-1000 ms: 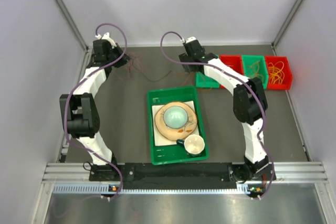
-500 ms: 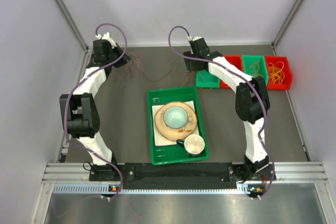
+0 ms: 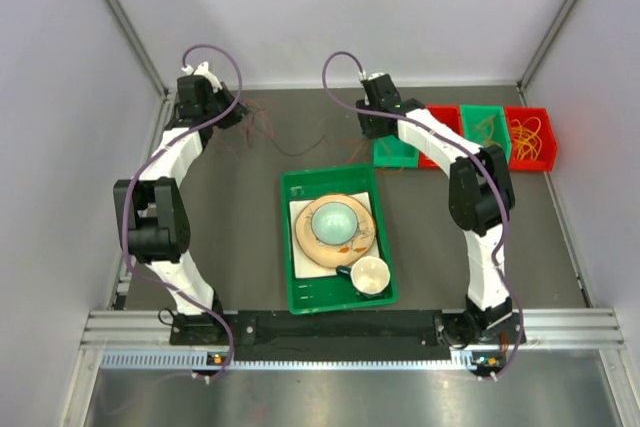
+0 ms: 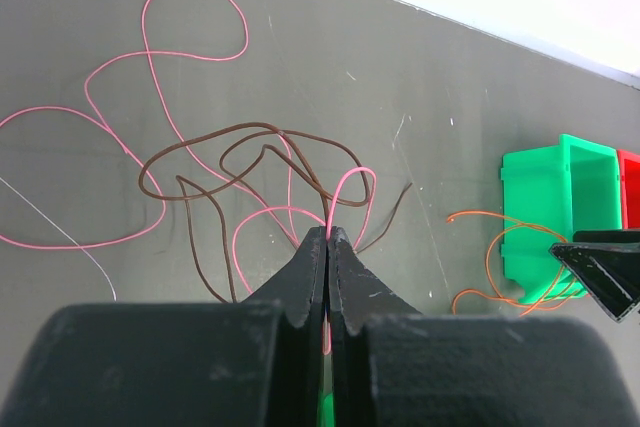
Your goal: Untangle the cables
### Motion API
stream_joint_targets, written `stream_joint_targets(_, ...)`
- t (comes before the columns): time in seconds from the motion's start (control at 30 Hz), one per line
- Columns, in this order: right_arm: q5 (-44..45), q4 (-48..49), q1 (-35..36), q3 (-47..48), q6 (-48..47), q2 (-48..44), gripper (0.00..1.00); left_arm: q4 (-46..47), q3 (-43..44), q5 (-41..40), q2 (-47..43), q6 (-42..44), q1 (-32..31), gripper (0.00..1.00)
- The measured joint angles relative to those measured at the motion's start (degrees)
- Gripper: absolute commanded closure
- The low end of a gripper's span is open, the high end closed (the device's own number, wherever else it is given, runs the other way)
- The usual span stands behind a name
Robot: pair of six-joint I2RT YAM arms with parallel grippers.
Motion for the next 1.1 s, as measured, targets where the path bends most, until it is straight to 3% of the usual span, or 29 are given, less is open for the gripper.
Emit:
stream_joint_targets(0.37, 0.5, 0.7, -0.3, -0.9, -0.1, -0.1, 0.69, 0.0, 0.0, 0.0, 0.0, 0.0, 0.0, 1.0)
stream_joint_targets(0.43, 0.7, 1.0, -0.3, -1.3, -0.2, -0.3, 0.78, 0.0, 0.0, 0.0, 0.0, 0.0, 0.0, 1.0)
stream_joint_targets(0.7, 1.3, 1.9, -0.3, -3.5, -0.5, -1.7, 0.89, 0.0, 0.0, 0.0, 0.0, 0.0, 0.0, 1.0)
stream_joint_targets(0.83, 1.3, 1.8, -0.3, -3.5, -0.5, -1.8, 1.0, 0.0, 0.0, 0.0, 0.0, 0.0, 0.0, 1.0)
stream_joint_targets(1.1, 1.3, 1.5, -0.3, -3.5, -0.7, -2.8, 1.0, 0.0, 0.0, 0.0, 0.0, 0.0, 0.0, 1.0)
